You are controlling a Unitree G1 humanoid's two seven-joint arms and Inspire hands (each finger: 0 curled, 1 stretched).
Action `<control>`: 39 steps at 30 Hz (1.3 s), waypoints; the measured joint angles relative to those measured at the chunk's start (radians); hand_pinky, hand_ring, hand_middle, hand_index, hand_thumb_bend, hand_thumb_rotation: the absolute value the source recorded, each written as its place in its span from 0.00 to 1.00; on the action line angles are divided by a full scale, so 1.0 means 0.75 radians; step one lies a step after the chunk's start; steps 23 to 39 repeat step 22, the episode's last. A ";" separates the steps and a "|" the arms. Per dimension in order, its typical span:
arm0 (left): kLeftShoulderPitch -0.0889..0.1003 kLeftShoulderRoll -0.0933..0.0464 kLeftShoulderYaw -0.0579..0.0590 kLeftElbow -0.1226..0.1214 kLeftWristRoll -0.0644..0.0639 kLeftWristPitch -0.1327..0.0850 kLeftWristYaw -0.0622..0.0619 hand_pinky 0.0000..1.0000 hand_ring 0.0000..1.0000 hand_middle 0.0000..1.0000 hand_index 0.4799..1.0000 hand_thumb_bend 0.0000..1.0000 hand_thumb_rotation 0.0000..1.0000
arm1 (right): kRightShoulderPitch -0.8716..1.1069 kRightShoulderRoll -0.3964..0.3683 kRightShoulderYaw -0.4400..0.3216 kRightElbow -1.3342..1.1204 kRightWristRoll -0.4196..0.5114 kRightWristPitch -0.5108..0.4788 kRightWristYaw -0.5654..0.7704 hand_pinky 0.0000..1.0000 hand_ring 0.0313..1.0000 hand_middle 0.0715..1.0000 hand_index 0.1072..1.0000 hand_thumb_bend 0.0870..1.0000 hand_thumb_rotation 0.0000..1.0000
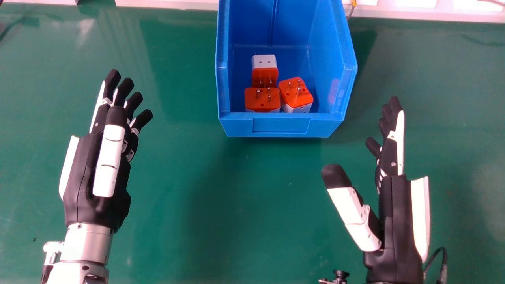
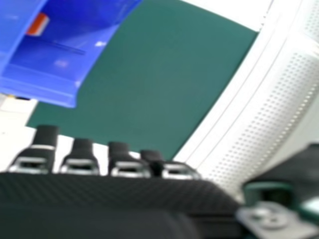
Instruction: Pick all objects and put in blue box
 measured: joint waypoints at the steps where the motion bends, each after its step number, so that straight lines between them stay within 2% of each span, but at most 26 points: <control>1: 0.000 0.000 0.000 0.000 0.000 0.000 0.000 0.93 0.97 0.99 0.96 0.74 0.82 | 0.000 0.000 0.000 0.000 0.000 0.000 0.001 0.93 0.99 1.00 1.00 0.57 0.95; 17: -0.001 0.002 0.000 0.007 0.001 -0.001 0.004 0.92 0.97 0.99 0.96 0.75 0.84 | -0.007 0.000 -0.004 -0.001 0.001 0.001 0.015 0.94 0.99 1.00 1.00 0.56 0.99; 22: -0.006 0.002 0.000 0.019 0.001 -0.001 0.004 0.92 0.97 0.99 0.96 0.75 0.84 | -0.012 0.000 -0.005 -0.001 0.004 0.001 0.015 0.94 0.99 1.00 1.00 0.56 0.99; 39: -0.006 0.002 0.000 0.019 0.001 -0.001 0.004 0.92 0.97 0.99 0.96 0.75 0.84 | -0.012 0.000 -0.005 -0.001 0.004 0.001 0.015 0.94 0.99 1.00 1.00 0.56 0.99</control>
